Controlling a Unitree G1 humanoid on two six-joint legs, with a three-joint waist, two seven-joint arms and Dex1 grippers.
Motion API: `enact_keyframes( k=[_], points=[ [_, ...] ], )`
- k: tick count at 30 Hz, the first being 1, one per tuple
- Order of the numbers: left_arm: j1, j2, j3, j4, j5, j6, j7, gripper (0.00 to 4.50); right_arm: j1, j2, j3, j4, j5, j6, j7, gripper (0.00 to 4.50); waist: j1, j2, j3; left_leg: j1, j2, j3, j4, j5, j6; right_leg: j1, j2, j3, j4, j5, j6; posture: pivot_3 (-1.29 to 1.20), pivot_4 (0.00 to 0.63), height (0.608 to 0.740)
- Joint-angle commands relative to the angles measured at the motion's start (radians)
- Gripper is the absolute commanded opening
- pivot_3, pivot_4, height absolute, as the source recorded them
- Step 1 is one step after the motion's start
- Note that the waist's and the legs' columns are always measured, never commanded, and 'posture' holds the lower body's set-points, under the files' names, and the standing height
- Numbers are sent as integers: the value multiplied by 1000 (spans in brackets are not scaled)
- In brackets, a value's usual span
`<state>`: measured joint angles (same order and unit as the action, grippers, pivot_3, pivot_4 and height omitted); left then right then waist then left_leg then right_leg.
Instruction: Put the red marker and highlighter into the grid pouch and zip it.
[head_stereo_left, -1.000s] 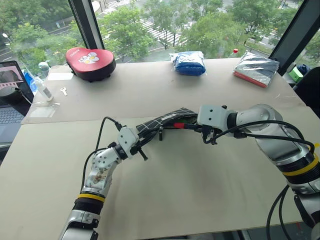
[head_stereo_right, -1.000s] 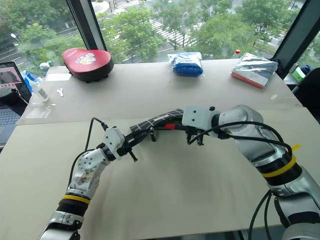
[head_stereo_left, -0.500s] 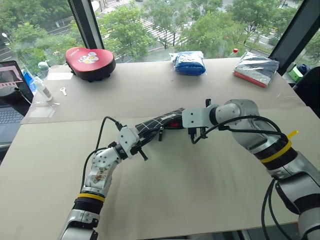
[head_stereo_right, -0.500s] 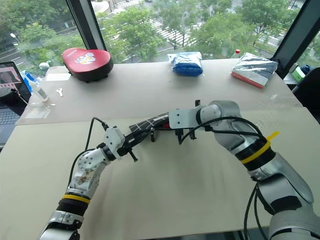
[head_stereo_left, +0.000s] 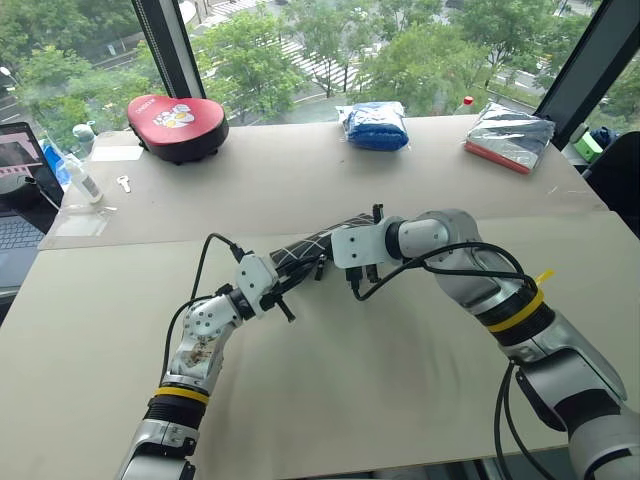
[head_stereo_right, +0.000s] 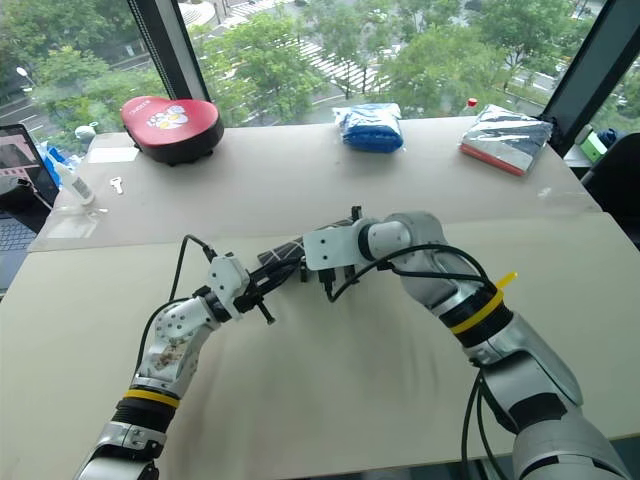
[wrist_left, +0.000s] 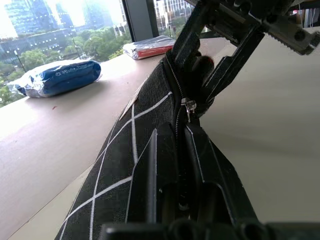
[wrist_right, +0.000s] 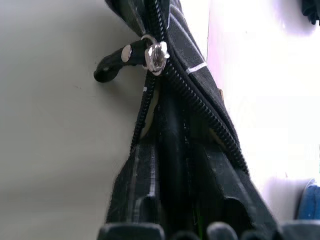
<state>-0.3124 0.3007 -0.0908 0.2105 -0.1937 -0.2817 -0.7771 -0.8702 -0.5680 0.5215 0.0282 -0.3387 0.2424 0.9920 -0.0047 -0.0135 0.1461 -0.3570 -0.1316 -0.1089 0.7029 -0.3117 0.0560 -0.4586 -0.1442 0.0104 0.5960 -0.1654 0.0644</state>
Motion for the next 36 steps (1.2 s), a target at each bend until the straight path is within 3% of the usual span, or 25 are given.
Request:
enact_keyframes(
  k=[1,8,12,15,17,19,22,25,36],
  points=[
    [-10,-3,2,-10,-4,-21,-4,0,-12,-12,-85,-16,15,33,-15,2729,0,0,0,0,0,0,0,0,0,0,0,0,0,0,0,0,150,740],
    [-11,-3,2,-7,-3,-23,-3,0,31,-132,-277,-96,230,105,135,2729,4,0,0,0,0,0,0,0,0,0,0,0,-1,0,0,0,150,740],
    [-8,-2,3,-8,-3,-24,-1,0,162,-255,-422,-258,484,291,314,2729,12,0,0,0,0,-1,-1,0,0,0,0,0,-1,0,0,0,150,740],
    [-4,2,6,-10,-5,-24,-3,0,304,-289,-511,-401,665,465,343,2729,14,0,0,0,1,-1,-2,0,0,0,0,0,-1,0,0,0,150,740],
    [-5,4,7,-9,-6,-24,-4,0,354,-246,-527,-477,757,595,283,2729,13,0,0,0,2,0,-1,0,0,1,0,0,-1,1,-1,0,150,740],
    [-6,5,7,-7,-8,-23,-5,0,368,-121,-519,-522,811,734,138,2729,8,0,0,0,4,2,-1,0,0,0,1,0,-1,2,-3,0,150,740],
    [-7,4,3,-8,-7,-20,-5,0,341,55,-481,-490,791,900,-75,2729,8,0,0,3,7,3,-1,1,-2,2,3,1,-1,4,-6,0,150,740],
    [-7,3,-1,-12,-8,-16,-8,0,316,153,-463,-456,776,962,-199,2729,15,0,0,2,6,3,0,1,-2,1,4,1,0,8,-5,0,150,740],
    [-9,-2,-3,-28,-7,-5,0,0,267,238,-282,-323,677,883,-390,2729,10,0,0,2,6,3,0,1,-2,0,6,1,-1,9,-4,0,150,740]
  ],
)
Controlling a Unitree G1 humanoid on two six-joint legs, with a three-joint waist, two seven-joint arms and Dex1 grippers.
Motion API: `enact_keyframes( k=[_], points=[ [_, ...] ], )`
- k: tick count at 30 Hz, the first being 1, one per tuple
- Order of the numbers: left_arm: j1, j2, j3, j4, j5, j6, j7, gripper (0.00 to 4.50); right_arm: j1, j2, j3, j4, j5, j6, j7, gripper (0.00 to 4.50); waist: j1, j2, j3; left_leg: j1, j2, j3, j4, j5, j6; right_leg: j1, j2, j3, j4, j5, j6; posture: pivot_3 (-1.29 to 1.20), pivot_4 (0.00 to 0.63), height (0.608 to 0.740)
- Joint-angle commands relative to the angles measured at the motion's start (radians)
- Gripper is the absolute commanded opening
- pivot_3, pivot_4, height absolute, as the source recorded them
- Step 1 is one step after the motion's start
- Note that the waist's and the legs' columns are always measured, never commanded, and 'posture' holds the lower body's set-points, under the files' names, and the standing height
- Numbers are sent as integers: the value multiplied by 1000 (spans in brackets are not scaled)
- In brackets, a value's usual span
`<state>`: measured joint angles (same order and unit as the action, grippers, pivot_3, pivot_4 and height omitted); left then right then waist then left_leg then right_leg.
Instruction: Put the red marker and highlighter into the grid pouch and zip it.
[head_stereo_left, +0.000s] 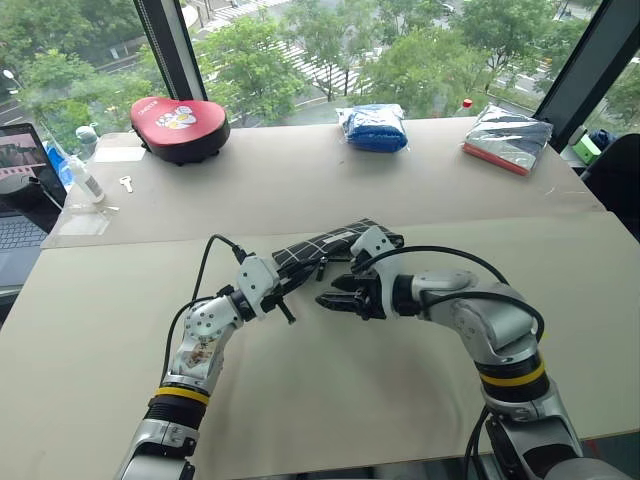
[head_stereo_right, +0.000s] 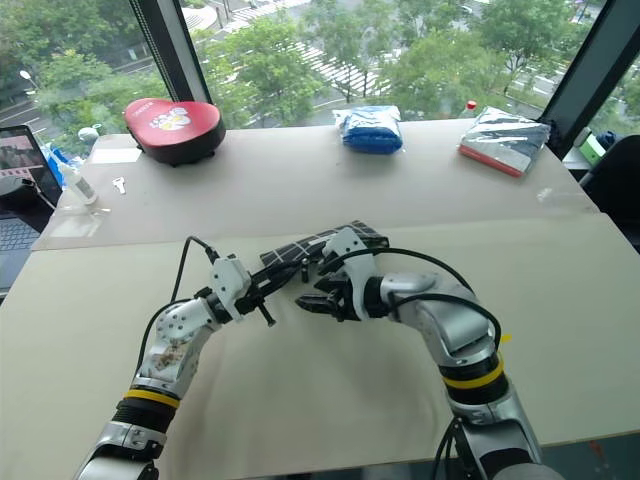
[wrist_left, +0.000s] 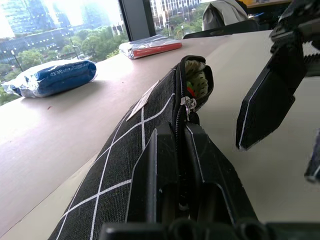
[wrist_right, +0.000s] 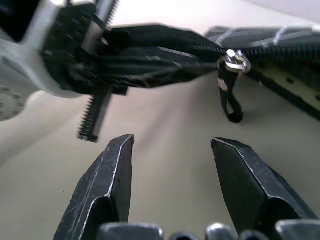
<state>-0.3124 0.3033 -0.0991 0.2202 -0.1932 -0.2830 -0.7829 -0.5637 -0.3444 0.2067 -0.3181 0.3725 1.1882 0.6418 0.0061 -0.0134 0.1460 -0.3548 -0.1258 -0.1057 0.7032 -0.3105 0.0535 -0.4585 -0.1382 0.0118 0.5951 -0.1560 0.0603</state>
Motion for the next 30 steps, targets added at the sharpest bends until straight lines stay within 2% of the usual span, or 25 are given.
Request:
enact_keyframes(
  k=[1,14,17,23,30],
  points=[
    [-9,-5,6,-39,-8,-3,7,0,-47,19,47,46,-52,-83,-54,2729,-2,0,0,0,0,0,0,0,0,0,0,0,0,0,0,0,150,740],
    [-17,-7,6,-38,-10,1,10,0,-132,83,39,202,-93,-203,-103,2729,-16,0,0,0,1,0,0,0,0,0,1,0,0,0,0,0,150,740],
    [-17,-6,6,-39,-9,1,11,0,-128,79,39,185,-82,-206,-86,1966,-18,0,0,0,1,0,0,0,0,0,1,0,0,0,0,0,150,740],
    [-14,-8,4,-46,-6,4,15,0,-116,42,30,156,-71,-201,-54,27,-18,0,0,0,1,0,0,0,0,0,1,0,0,0,0,0,150,740],
    [-10,-9,4,-55,-4,6,20,0,-85,-47,-34,64,-18,-175,-3,27,-16,0,0,0,1,0,0,0,0,0,1,0,0,0,0,0,150,740]
  ],
)
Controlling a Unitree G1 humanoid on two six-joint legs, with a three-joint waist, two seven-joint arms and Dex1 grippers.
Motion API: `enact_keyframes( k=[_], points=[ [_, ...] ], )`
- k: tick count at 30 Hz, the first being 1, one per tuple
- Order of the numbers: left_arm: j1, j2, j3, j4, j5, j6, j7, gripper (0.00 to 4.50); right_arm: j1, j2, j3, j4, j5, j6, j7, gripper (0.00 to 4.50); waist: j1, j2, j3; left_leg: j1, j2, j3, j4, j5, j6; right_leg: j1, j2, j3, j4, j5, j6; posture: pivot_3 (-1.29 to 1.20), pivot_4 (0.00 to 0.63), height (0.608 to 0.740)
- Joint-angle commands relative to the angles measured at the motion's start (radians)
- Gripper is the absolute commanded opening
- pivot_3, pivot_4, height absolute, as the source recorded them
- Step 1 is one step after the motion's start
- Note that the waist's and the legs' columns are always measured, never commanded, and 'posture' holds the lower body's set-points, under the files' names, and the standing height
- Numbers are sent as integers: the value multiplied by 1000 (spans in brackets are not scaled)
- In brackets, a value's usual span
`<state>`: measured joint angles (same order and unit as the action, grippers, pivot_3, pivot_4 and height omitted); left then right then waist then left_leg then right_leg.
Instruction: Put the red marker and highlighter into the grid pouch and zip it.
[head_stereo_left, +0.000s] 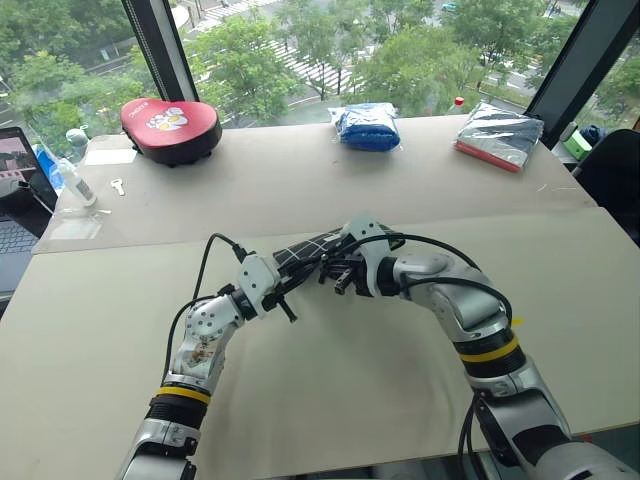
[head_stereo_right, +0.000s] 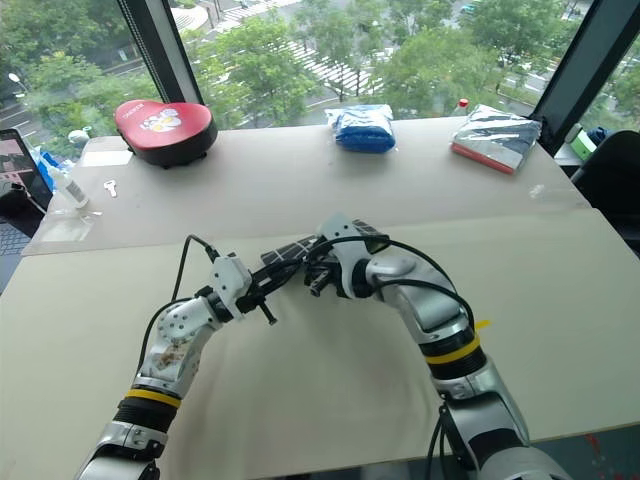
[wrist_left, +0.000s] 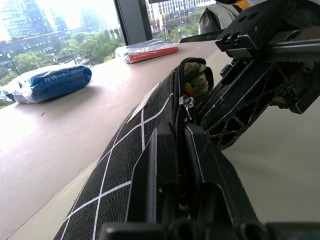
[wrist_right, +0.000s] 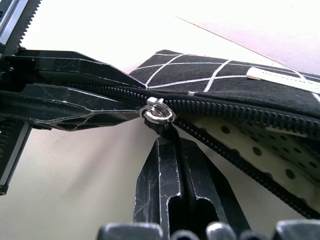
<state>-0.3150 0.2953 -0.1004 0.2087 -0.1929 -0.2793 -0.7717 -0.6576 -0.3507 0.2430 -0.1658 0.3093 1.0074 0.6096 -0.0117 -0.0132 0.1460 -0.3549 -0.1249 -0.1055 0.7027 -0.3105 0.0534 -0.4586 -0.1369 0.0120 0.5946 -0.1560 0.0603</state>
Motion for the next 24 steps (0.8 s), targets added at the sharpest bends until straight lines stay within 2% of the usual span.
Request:
enact_keyframes(
  k=[1,4,8,10,15,22,24],
  points=[
    [-5,0,6,-45,-4,3,10,0,23,-71,-101,-119,62,21,38,27,2,0,0,0,0,0,0,0,0,0,0,0,0,0,0,0,150,740],
    [1,3,9,-50,-5,4,14,0,56,-144,-165,-181,99,57,52,27,8,0,0,0,0,0,0,0,0,0,0,0,-1,0,0,0,150,740],
    [9,5,11,-56,-5,5,16,0,111,-320,-224,-223,114,76,103,27,14,0,0,0,0,0,0,0,0,0,0,0,-1,0,0,0,150,740],
    [13,5,8,-57,-5,6,14,0,146,-437,-244,-209,97,35,149,27,18,0,0,0,0,1,0,0,1,1,0,0,-1,0,0,0,150,740],
    [2,5,8,-43,-7,5,9,0,189,-588,-245,-129,36,-75,184,27,22,0,0,1,1,3,0,0,1,1,0,1,-1,0,0,0,150,740],
    [-2,7,10,-36,-9,1,1,0,198,-582,-260,-89,48,-127,179,27,23,-1,0,0,1,4,0,0,1,1,-1,1,-1,0,0,0,150,740],
    [-4,3,5,-32,-8,-2,-2,0,195,-522,-277,-61,68,-161,163,617,23,-1,0,0,1,4,0,0,1,1,-1,1,-1,0,0,0,150,740]
  ],
)
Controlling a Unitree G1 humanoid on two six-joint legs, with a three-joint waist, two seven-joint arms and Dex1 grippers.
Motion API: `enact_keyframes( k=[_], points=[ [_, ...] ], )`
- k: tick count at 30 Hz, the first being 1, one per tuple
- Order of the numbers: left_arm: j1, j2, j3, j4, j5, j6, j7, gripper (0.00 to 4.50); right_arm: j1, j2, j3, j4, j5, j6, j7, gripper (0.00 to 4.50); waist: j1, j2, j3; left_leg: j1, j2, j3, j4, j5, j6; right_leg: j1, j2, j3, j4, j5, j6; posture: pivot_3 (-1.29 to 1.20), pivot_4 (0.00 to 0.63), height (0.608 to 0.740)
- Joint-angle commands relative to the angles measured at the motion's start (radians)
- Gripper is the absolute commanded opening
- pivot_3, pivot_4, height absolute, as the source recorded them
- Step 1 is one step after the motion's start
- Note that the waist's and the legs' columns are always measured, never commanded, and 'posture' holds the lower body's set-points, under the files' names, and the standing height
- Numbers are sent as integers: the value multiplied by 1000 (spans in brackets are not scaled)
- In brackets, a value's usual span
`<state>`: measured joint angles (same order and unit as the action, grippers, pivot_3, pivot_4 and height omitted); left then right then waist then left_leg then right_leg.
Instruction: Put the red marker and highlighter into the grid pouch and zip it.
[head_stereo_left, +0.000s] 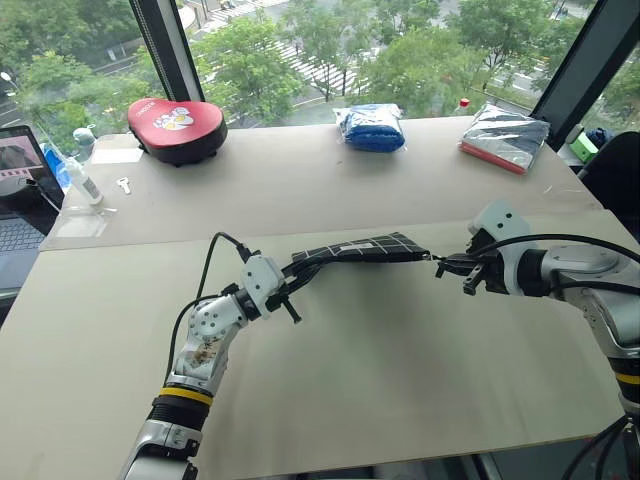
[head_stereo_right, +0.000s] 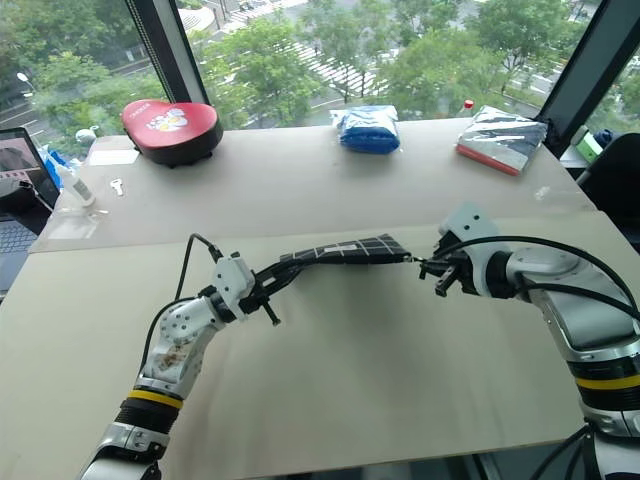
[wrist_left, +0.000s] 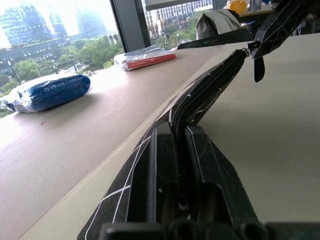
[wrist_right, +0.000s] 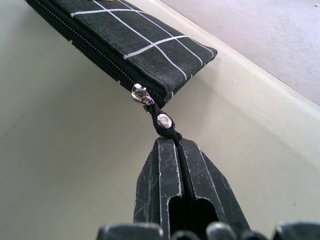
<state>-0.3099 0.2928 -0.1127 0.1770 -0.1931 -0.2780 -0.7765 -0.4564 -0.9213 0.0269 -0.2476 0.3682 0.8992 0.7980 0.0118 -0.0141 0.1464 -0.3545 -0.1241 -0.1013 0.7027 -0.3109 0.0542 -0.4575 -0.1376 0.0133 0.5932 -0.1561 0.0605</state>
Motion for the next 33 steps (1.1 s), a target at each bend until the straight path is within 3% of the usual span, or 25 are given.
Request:
enact_keyframes(
  k=[1,5,10,15,25,26,28,33],
  points=[
    [-11,3,15,1,-8,-4,2,0,-1,66,-65,30,14,-58,-29,776,0,0,0,0,0,0,0,0,0,0,0,0,0,0,0,0,150,740],
    [-13,1,10,3,-11,-11,-8,0,30,123,-140,46,99,30,-24,2147,2,0,0,0,0,0,0,0,0,0,0,0,0,0,0,0,150,740],
    [-15,4,6,-7,-31,-11,-44,0,150,37,-203,1,169,24,99,2147,11,0,0,0,-1,-1,0,0,1,0,-1,0,0,0,0,0,150,740],
    [9,47,-34,-65,-78,-15,-190,0,317,-76,-331,-51,195,-43,219,2147,10,0,0,0,0,0,0,-1,1,0,0,0,0,0,0,0,150,740],
    [1,84,-39,-22,-80,4,-263,0,432,-75,-423,-74,197,-51,201,2147,4,0,0,1,0,1,0,-1,1,1,0,0,1,0,0,0,150,740],
    [8,90,-46,-39,-100,31,-286,859,436,-73,-425,-75,200,-52,199,2197,4,0,0,1,0,1,0,-1,1,1,0,0,1,0,0,0,150,740],
    [26,105,-59,-87,-138,83,-328,1339,443,-72,-432,-66,202,-56,198,2197,3,0,0,1,0,1,0,-1,1,1,0,0,1,0,0,0,150,740],
    [63,139,-14,-237,-314,425,-286,3346,438,-80,-430,-9,192,-82,205,2197,2,0,0,1,0,1,0,-1,1,1,0,0,1,0,0,0,150,740]
  ],
)
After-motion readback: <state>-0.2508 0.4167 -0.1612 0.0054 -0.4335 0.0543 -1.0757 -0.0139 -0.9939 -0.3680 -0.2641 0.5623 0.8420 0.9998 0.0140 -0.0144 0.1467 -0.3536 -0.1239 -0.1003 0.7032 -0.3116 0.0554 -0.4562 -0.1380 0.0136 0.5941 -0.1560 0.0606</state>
